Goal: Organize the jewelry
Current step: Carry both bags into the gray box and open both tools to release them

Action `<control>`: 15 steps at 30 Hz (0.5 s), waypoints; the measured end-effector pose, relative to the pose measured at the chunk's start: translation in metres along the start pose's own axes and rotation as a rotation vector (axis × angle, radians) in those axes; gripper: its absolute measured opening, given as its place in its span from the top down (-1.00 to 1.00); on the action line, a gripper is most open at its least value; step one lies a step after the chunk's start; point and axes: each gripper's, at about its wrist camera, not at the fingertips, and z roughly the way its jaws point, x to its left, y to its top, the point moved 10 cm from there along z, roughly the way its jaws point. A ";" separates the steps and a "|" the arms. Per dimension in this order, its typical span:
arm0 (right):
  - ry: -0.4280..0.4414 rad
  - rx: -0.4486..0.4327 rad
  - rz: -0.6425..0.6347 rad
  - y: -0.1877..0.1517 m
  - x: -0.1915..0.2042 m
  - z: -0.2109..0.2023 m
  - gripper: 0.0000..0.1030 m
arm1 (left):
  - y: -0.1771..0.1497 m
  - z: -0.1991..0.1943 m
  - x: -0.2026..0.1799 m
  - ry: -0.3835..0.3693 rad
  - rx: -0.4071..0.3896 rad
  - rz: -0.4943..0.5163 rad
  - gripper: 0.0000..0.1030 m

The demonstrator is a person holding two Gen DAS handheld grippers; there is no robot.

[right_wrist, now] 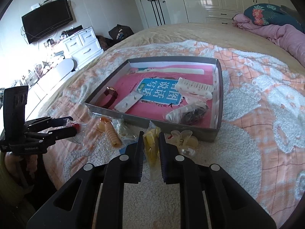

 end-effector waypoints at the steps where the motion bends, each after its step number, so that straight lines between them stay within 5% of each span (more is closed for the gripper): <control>1: 0.004 -0.013 0.004 0.002 0.000 -0.005 0.73 | 0.003 -0.004 0.002 0.000 -0.011 -0.005 -0.02; 15: 0.040 -0.115 0.028 0.037 0.004 -0.034 0.73 | 0.036 -0.034 0.043 0.053 -0.108 -0.089 -0.02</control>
